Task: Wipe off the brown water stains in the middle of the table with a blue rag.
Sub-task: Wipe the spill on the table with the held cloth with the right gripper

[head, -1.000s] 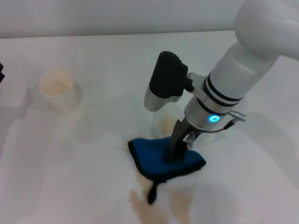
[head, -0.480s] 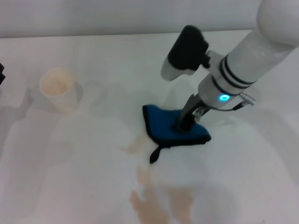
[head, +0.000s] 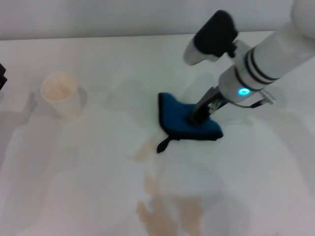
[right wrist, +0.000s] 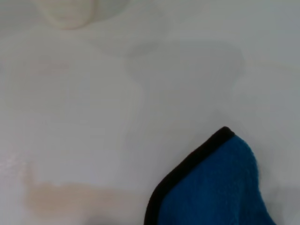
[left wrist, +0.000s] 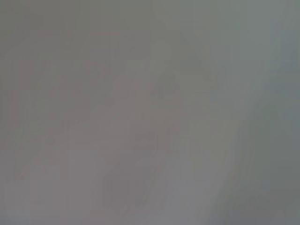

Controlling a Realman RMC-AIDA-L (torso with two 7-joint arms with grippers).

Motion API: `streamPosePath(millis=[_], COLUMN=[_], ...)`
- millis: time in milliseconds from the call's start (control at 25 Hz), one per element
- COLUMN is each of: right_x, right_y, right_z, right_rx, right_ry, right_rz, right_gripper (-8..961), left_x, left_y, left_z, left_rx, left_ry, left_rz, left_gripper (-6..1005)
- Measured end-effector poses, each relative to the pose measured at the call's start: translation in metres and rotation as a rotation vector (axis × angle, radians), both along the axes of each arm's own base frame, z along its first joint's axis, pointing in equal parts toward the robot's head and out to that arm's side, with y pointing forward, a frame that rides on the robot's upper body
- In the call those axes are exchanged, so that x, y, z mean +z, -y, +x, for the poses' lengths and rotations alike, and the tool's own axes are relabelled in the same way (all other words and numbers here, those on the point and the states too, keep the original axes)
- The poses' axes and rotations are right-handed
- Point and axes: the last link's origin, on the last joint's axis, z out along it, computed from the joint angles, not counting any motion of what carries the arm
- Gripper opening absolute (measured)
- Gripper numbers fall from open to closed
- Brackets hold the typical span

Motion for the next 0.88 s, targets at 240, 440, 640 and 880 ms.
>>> streamPosePath(millis=[240, 440, 640, 880], right_x=[-0.034, -0.05, -0.054, -0.048], right_y=[0.017, 0.035, 0.051, 0.069], right_z=[-0.032, -0.048, -0.047, -0.043], right_rx=[0.115, 0.191, 0.196, 0.166], right_ry=[-0.011, -0.009, 0.026, 0.05], right_rz=[-0.122, -0.214, -0.308, -0.435], right_gripper=[72, 72, 72, 72], left_x=[-0.001, -0.001, -0.001, -0.001], left_y=[-0.002, -0.003, -0.004, -0.007], left_z=[0.002, 0.003, 0.004, 0.005], left_rx=[-0.005, -0.006, -0.011, -0.009], left_ry=[0.002, 0.002, 0.002, 0.0], left_rz=[-0.003, -0.003, -0.003, -0.006], left_gripper=[861, 861, 861, 861])
